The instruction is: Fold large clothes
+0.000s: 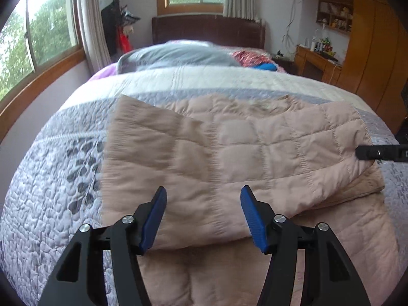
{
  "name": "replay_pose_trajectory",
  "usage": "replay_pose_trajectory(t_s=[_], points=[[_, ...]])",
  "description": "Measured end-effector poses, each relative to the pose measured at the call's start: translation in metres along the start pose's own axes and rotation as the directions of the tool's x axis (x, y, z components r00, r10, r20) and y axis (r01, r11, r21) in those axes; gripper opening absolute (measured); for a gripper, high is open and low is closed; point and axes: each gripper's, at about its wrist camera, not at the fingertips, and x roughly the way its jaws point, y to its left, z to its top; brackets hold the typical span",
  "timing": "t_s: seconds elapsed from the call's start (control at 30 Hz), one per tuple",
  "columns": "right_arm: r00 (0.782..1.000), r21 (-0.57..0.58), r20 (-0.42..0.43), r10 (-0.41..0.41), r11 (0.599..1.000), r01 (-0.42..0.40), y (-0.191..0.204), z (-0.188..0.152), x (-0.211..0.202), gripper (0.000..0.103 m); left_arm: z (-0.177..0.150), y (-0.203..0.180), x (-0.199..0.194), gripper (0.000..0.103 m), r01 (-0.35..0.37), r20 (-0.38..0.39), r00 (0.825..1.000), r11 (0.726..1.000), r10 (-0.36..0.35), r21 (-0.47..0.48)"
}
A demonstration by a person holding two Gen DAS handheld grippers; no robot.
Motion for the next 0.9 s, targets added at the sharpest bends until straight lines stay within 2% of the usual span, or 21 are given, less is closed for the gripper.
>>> replay_pose_trajectory(t_s=[0.1,0.27,0.4,0.5,0.63,0.7,0.73,0.83,0.9], points=[[0.999,0.044,0.027,-0.041,0.998,0.040,-0.025,-0.002,-0.014,0.007,0.003,-0.009,-0.002,0.060,0.013,0.015,1.000,1.000,-0.013,0.023],[0.998,0.118,0.024,-0.061,0.991,0.058,-0.060,-0.009,-0.015,0.007,0.006,-0.015,0.018,0.060,0.012,-0.016,1.000,0.999,-0.012,0.036],[0.993,0.153,-0.017,-0.117,0.981,0.118,-0.079,-0.018,0.009,0.007,0.001,-0.014,0.050,0.060,0.004,-0.092,0.996,1.000,-0.002,0.024],[0.996,0.200,-0.048,-0.077,0.976,0.085,-0.096,-0.026,0.028,0.007,-0.003,-0.013,0.065,0.063,0.010,-0.113,0.994,0.999,-0.007,0.033],[0.995,0.193,-0.046,-0.089,0.976,0.096,-0.092,-0.029,0.031,0.008,-0.004,-0.014,0.070,0.063,0.007,-0.116,0.993,0.999,-0.002,0.036],[0.993,0.194,-0.039,-0.112,0.974,0.117,-0.084,-0.029,0.020,0.012,-0.003,-0.014,0.068,0.063,0.006,-0.120,0.993,0.999,-0.002,0.034],[0.990,0.192,-0.023,-0.141,0.971,0.143,-0.079,-0.031,0.010,0.018,-0.001,-0.012,0.064,0.063,0.007,-0.123,0.992,1.000,-0.004,0.026],[0.975,0.168,0.064,-0.215,0.965,0.202,-0.059,-0.031,-0.021,0.020,0.005,-0.007,0.045,0.062,0.004,-0.103,0.995,1.000,-0.004,0.004],[0.974,0.126,0.110,-0.200,0.974,0.186,-0.036,-0.031,-0.037,0.021,0.010,-0.012,0.030,0.061,0.002,-0.071,0.997,1.000,-0.001,0.005]])
